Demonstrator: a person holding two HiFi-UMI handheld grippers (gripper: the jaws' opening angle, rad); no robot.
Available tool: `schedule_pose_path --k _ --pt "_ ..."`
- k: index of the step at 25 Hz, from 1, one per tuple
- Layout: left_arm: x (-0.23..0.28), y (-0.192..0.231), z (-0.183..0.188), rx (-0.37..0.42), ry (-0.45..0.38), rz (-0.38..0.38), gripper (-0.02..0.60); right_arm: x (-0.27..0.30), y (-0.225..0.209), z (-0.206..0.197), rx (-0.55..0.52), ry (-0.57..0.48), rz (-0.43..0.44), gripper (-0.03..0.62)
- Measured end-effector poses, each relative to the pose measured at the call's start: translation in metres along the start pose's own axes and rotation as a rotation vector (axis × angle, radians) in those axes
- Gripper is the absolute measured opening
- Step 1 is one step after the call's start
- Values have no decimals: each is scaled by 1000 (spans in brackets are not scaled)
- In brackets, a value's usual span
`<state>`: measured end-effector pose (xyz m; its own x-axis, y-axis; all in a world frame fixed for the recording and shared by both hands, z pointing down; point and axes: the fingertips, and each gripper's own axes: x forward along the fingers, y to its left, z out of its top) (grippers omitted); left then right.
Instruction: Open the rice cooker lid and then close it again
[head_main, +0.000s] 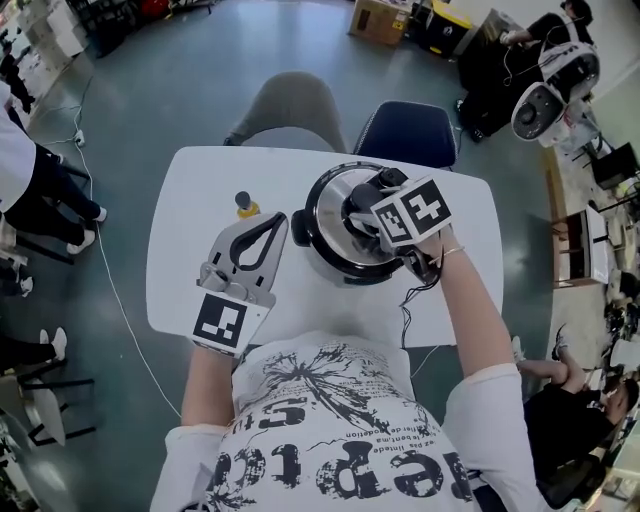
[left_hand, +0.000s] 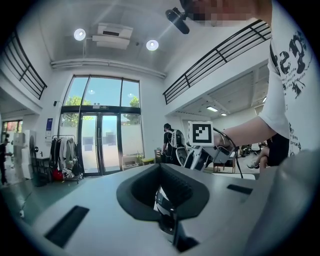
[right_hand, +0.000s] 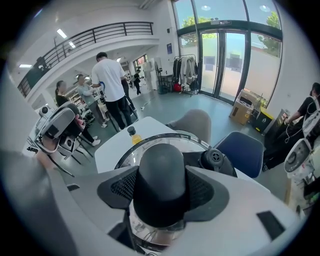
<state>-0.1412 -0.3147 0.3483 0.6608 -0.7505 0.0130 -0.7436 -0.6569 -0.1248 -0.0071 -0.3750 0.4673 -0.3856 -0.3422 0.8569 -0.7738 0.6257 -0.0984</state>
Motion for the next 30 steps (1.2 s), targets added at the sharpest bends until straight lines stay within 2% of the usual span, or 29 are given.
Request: schedule_pose_path --k 8,14,21,24,27,30 --pt "4 10 -5 -1 9 -18 14 12 -3 -1 -27 40 -45 295" --pt "6 6 -8 -5 13 -23 14 16 -3 -1 -15 39 -22 298" --pt "10 -6 -11 -6 22 -25 14 15 -6 -1 13 -71 14 304" --pt "10 -9 -11 -12 25 -14 14 15 -6 -3 10 -72 5 304" --pt "11 -18 -6 -13 22 -4 14 8 -7 -4 -8 -90 0 341" --pt "10 -26 -1 -11 23 7 14 -8 -7 3 -19 -159 7 345"
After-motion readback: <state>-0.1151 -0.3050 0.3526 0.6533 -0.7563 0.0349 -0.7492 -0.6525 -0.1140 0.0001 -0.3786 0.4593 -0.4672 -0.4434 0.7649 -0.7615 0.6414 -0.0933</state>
